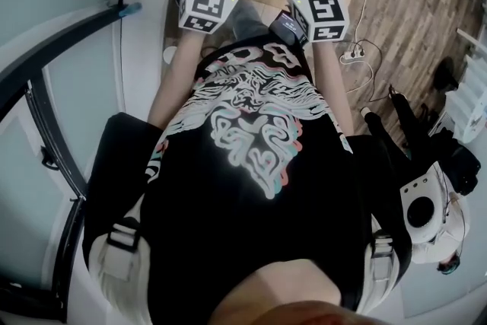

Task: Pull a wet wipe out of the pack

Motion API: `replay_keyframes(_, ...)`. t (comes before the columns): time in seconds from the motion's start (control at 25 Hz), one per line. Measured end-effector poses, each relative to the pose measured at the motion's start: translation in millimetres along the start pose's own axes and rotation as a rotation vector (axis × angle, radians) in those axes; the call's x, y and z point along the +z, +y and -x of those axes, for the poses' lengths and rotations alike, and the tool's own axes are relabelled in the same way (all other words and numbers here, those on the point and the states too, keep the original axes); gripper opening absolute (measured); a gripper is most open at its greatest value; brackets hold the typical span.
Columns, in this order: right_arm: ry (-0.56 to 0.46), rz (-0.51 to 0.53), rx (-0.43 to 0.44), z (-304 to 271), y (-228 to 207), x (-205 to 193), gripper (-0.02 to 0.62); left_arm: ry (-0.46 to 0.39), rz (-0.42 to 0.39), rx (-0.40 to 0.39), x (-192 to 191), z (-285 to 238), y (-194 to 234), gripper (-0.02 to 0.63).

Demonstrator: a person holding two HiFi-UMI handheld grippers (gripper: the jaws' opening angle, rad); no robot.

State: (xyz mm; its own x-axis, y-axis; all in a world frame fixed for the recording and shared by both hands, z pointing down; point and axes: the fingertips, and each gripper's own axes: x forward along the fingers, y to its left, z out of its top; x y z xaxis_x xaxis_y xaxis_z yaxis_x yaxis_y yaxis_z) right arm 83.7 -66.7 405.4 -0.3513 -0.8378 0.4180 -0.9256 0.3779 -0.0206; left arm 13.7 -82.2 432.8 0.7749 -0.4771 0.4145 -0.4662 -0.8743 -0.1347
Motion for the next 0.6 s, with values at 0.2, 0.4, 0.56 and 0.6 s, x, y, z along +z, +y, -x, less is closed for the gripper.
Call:
replay_keyframes(0.2, -0.005, -0.022, -0.048, 11, -8, -4, 0.005, -0.007, -0.006, -0.042, 5, -7, -9, -0.012)
replay_keyframes(0.4, -0.006, -0.042, -0.08, 18, -17, -7, 0.005, -0.008, -0.027, -0.078, 10, -16, -16, -0.012)
replay_keyframes(0.56, 0.0, -0.058, -0.113, 22, -24, -15, 0.005, -0.009, -0.035, -0.107, 9, -23, -20, -0.012)
replay_keyframes(0.6, 0.003, -0.061, -0.12, 23, -26, -18, 0.005, -0.011, -0.036, -0.113, 9, -25, -21, -0.012)
